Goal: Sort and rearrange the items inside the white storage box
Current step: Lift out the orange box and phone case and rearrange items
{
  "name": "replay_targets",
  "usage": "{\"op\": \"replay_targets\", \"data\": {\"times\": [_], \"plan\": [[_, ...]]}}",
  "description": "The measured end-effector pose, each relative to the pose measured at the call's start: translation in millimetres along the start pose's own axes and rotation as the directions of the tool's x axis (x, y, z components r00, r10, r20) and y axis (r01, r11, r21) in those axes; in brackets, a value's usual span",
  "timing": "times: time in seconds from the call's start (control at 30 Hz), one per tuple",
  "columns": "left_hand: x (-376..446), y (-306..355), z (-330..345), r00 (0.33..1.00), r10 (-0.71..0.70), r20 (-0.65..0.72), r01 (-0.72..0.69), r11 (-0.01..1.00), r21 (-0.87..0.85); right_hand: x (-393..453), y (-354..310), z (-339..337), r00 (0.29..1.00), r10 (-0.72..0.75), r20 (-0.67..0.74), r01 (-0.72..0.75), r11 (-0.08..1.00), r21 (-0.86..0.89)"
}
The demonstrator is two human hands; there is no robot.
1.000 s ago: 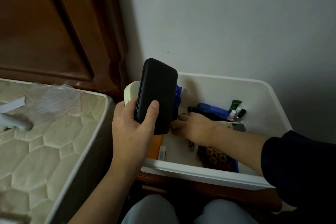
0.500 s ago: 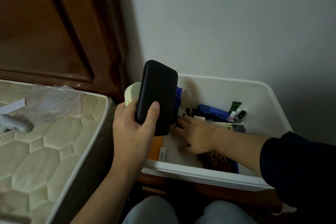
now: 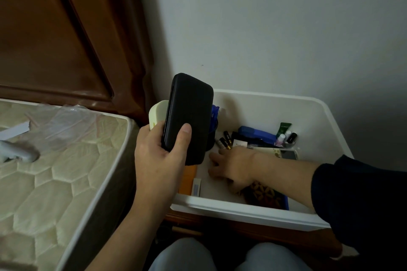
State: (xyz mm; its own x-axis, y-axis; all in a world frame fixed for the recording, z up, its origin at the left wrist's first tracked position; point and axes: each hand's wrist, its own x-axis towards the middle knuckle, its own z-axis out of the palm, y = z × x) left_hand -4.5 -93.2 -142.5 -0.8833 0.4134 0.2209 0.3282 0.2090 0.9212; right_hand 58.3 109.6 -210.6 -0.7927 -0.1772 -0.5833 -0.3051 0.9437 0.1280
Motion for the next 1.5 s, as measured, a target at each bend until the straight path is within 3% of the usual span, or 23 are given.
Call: {"op": "replay_targets", "data": {"times": [0.2,0.37,0.53,0.63,0.83,1.0,1.17,1.5], "plan": [[1,-2,1,1.000,0.017,-0.010,-0.017,0.999,0.036,-7,4,10,0.991,0.085,-0.105,-0.086,0.996,-0.012],[1,-2,1,1.000,-0.007,0.013,0.007,1.000,-0.003,-1,0,13,0.998,0.059,-0.032,-0.055,0.991,0.118],[1,-1,0,1.000,-0.010,0.011,0.010,1.000,-0.028,0,-2,21,0.987,0.059,-0.151,-0.039,0.991,0.130],[0,1,-2,0.999,-0.036,-0.019,0.034,0.993,-0.111,4,-1,22,0.972,0.142,-0.186,-0.101,0.972,0.214],[1,6,-8,0.993,-0.104,-0.046,0.087,0.953,-0.289,9,10,16,0.924,0.361,-0.122,-0.220,0.766,0.605],[-1,3,-6,0.998,-0.067,-0.020,0.062,0.980,-0.187,-8,21,8,0.876,0.452,-0.170,-0.147,0.585,0.797],[-2,0,0,0.999,0.048,0.015,-0.048,0.999,0.019,-55,50,11,0.794,0.582,-0.174,-0.246,0.570,0.784],[-2,1,0,0.998,0.064,0.008,-0.064,0.997,0.040,-104,62,45,0.803,0.585,0.112,-0.546,0.649,0.530]]}}
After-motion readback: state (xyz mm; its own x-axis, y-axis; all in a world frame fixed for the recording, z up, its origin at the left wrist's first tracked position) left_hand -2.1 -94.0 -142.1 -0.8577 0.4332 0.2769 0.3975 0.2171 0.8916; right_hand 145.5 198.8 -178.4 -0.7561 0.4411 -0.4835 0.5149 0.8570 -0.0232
